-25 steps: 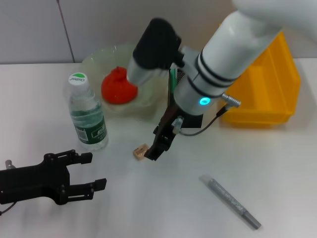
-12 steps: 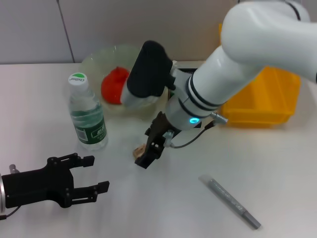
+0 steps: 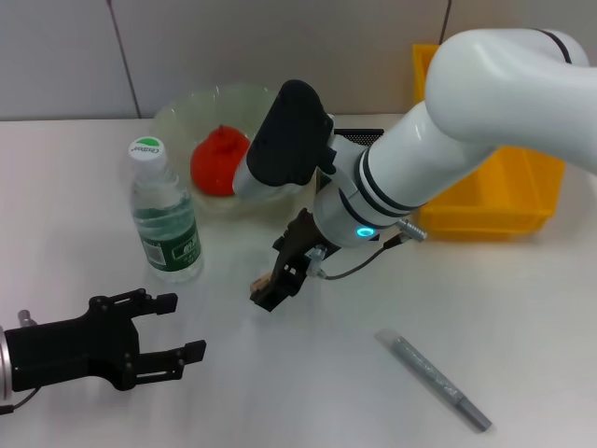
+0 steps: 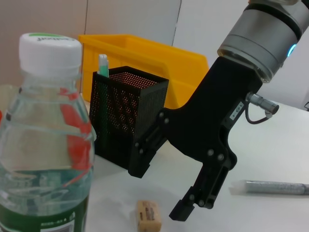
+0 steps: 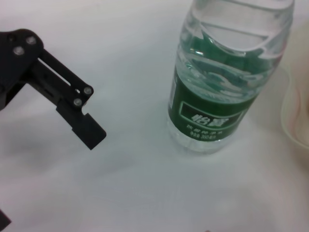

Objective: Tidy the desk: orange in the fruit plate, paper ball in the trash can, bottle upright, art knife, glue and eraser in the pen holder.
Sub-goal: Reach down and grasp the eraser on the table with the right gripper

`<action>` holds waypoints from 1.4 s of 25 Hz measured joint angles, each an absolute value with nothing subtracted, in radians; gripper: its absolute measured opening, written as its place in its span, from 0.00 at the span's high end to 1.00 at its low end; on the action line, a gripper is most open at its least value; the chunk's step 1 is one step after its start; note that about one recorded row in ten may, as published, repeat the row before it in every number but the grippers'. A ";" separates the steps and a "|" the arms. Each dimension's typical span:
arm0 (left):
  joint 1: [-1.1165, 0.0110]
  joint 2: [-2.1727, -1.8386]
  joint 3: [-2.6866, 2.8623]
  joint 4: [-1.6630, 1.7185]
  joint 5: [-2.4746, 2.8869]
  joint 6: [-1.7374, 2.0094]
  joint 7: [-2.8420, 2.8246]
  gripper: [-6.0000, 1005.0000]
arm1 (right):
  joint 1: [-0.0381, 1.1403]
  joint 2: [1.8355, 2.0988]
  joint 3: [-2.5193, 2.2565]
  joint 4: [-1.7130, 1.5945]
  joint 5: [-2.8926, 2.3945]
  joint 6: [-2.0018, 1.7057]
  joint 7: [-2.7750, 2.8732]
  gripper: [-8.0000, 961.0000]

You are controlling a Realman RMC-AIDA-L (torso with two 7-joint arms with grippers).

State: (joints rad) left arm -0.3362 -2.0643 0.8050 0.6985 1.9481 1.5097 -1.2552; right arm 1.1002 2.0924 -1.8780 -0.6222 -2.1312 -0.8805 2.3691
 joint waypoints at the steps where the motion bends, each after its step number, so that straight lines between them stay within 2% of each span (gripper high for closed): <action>1: -0.338 -2.064 0.805 0.695 1.948 1.510 -1.255 0.19 | 1.099 2.092 -1.879 -0.622 -2.130 -0.878 2.377 0.13; 35: -0.339 -2.067 0.807 0.679 1.948 1.510 -1.246 0.19 | 1.135 2.092 -1.999 -0.569 -2.040 -0.825 2.716 0.15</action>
